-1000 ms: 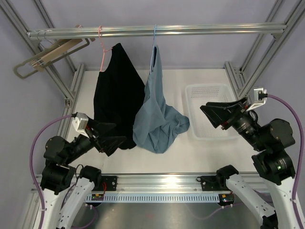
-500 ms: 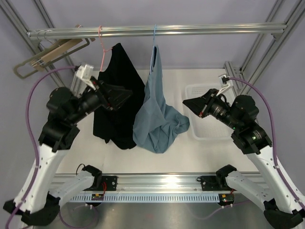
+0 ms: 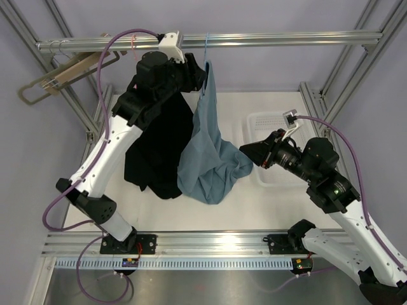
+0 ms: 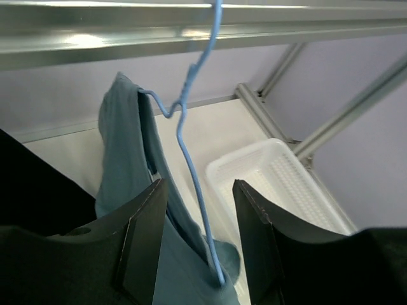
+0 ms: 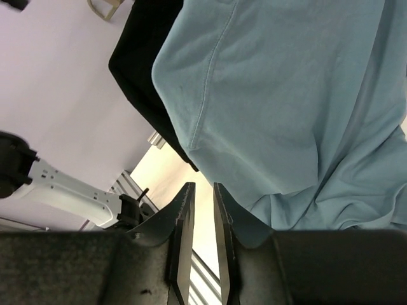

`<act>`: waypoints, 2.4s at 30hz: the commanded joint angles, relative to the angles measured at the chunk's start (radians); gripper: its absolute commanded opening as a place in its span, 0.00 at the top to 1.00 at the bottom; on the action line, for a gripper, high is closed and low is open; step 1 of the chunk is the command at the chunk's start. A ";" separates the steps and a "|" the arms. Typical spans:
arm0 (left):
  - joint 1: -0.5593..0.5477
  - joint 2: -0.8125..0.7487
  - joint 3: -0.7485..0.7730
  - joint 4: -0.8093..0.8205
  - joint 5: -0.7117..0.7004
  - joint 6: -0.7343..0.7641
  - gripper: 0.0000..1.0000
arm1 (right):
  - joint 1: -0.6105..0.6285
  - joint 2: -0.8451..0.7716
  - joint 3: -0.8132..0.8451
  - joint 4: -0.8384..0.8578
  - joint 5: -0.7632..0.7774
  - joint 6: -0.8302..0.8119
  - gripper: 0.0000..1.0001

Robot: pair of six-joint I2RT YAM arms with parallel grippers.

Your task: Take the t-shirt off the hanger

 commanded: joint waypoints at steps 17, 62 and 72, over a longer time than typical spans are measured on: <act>-0.049 0.148 0.163 -0.026 -0.198 0.120 1.00 | 0.016 -0.053 -0.028 -0.039 0.021 -0.059 0.70; -0.183 -0.675 -0.668 0.673 -0.289 -0.115 1.00 | 0.939 0.504 0.219 0.310 0.818 -0.285 1.00; -0.180 -0.587 -0.459 0.722 -0.283 -0.076 1.00 | 1.108 0.721 0.254 0.133 0.495 -0.044 1.00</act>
